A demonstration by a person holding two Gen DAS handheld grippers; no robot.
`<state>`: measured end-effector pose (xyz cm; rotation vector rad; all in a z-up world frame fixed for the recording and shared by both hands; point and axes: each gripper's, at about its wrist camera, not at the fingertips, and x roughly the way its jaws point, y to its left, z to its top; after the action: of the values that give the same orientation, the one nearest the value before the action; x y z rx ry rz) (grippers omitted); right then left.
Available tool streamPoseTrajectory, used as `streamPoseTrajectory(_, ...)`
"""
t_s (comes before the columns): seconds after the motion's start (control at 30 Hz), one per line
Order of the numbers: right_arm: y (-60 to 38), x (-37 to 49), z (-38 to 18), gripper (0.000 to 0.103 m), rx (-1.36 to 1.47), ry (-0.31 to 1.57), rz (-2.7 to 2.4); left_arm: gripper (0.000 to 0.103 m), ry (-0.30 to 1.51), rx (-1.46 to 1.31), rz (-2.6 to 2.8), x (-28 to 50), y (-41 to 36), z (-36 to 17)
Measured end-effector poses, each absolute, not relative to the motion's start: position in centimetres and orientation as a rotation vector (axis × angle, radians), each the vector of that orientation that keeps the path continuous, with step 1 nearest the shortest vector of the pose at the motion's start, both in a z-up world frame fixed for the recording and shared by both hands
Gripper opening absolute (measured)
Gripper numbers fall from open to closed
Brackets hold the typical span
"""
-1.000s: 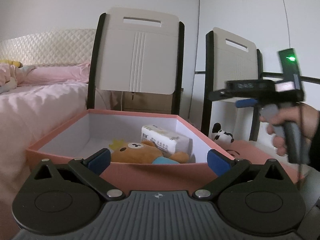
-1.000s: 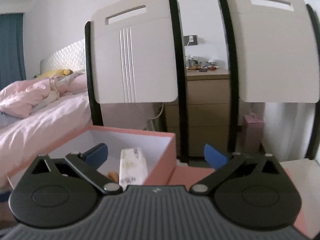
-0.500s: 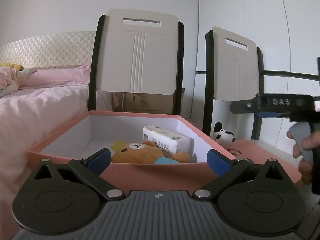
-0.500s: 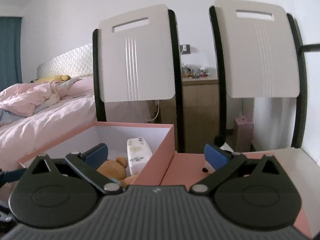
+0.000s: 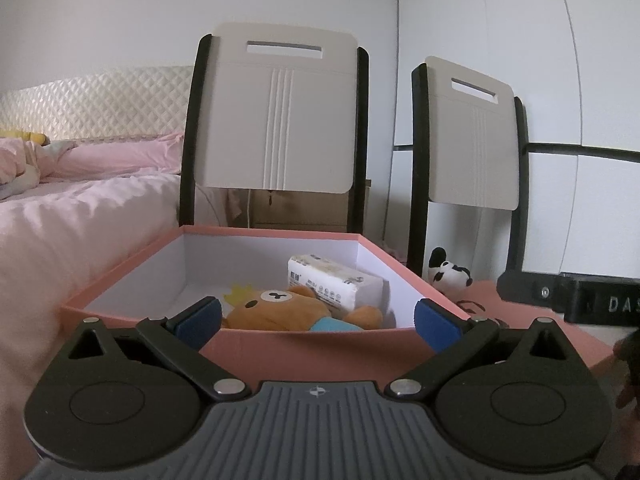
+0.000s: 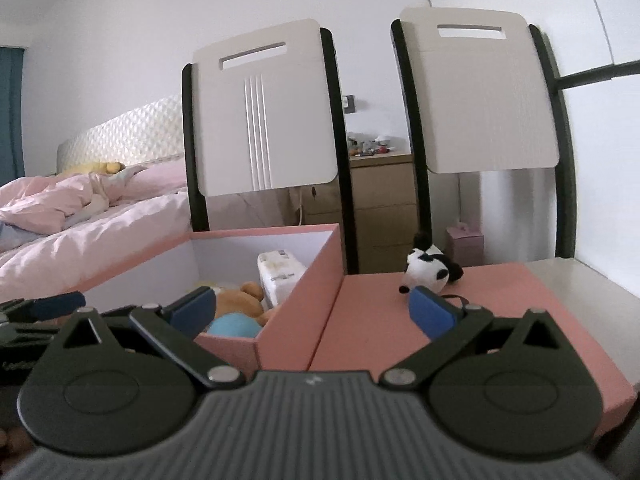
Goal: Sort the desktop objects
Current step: 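Withdraw the open right gripper from the box toward the panda plush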
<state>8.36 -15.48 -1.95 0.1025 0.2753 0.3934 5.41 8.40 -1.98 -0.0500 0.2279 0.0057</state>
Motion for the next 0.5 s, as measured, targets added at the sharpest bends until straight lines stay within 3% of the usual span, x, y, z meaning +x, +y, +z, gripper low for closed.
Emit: streamPoseTrajectory(0.5, -15.70, 8.12, -2.20, 0.103, 0.100, 0.289, 0.368, 0.103, 0.225, -0.044, 0.012, 5.36, 8.38, -1.90)
